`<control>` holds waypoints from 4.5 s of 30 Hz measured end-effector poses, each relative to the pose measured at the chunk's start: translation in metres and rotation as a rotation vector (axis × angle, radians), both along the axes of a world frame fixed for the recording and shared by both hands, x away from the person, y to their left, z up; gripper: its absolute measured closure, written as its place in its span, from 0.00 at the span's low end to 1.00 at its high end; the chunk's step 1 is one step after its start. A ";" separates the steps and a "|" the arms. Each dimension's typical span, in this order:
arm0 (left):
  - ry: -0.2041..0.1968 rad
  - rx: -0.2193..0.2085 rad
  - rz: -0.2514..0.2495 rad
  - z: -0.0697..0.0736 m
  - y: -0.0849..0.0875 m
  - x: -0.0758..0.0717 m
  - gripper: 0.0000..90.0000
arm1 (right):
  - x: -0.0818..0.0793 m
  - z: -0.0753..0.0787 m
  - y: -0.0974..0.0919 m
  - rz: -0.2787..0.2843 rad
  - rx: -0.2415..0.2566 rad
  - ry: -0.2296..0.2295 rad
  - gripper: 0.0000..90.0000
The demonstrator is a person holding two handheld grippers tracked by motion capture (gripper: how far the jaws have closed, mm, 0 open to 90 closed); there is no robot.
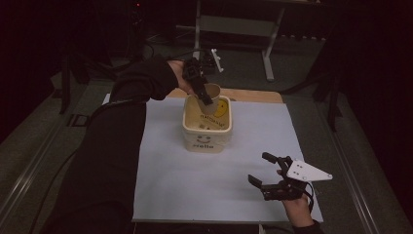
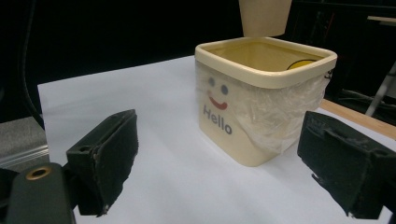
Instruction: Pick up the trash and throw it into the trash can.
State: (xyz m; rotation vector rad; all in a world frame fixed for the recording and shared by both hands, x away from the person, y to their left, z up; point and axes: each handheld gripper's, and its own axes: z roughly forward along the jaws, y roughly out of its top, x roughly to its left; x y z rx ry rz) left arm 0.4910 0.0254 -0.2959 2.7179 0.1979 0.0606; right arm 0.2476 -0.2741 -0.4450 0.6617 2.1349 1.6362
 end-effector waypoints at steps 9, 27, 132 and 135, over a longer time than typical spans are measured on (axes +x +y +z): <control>0.010 0.003 -0.024 -0.017 -0.004 0.000 0.01 | 0.000 0.000 0.000 0.005 -0.004 0.001 0.13; -0.029 -0.023 0.048 -0.007 0.024 -0.013 0.00 | 0.000 0.001 0.001 0.001 -0.007 -0.006 0.14; -0.036 -0.537 0.416 -0.181 0.154 -0.233 0.00 | 0.001 -0.003 0.004 -0.042 -0.044 -0.008 0.13; -0.040 -0.546 0.430 -0.185 0.157 -0.234 0.00 | 0.001 -0.003 0.004 -0.040 -0.043 -0.007 0.13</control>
